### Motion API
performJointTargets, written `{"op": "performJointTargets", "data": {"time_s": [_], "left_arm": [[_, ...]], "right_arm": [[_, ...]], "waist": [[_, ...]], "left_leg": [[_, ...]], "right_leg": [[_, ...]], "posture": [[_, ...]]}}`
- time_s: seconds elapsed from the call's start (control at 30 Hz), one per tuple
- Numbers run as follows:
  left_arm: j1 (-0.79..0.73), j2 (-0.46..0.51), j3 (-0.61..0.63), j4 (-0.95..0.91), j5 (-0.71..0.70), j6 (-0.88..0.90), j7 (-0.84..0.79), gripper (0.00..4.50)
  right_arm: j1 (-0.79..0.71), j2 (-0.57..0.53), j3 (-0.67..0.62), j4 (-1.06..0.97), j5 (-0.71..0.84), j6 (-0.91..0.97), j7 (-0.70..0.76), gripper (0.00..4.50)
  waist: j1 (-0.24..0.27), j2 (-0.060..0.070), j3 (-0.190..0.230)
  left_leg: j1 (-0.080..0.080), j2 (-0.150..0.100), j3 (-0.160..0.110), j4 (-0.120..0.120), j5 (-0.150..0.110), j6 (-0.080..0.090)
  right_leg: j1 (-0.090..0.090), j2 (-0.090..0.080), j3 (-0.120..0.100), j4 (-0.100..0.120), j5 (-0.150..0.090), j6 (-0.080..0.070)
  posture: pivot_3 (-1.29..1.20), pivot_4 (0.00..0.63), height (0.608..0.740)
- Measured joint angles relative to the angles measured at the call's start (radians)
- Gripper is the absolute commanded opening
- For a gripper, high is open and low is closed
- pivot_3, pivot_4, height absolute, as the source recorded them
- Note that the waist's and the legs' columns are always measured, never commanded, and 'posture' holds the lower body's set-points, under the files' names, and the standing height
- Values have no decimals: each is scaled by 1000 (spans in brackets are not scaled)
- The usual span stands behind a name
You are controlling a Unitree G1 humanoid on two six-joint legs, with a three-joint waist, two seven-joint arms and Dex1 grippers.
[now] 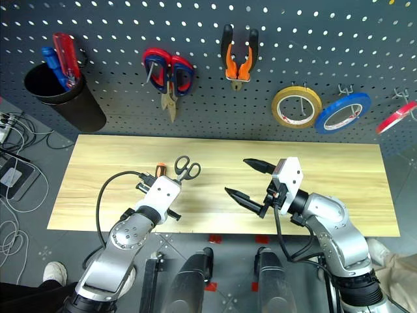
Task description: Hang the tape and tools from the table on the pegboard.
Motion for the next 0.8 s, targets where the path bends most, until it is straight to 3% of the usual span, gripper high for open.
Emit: {"op": "performJointTargets", "data": {"time_s": [0.47, 0.8], "left_arm": [[-20, 16, 33, -30, 116, -361, 19, 222], [-150, -54, 80, 10, 126, -408, 41, 222]], "right_arm": [[6, 29, -46, -100, 90, 37, -91, 4500], [-34, 51, -60, -95, 103, 26, -122, 4500]], "waist": [[13, -3, -114], [13, -3, -167]], "left_leg": [[1, -2, 3, 0, 1, 2], [1, -3, 4, 0, 1, 2]], "right_leg": [[4, 4, -4, -1, 0, 0], [4, 9, -3, -1, 0, 0]], "posture": [[78, 160, 740], [76, 136, 740]]}}
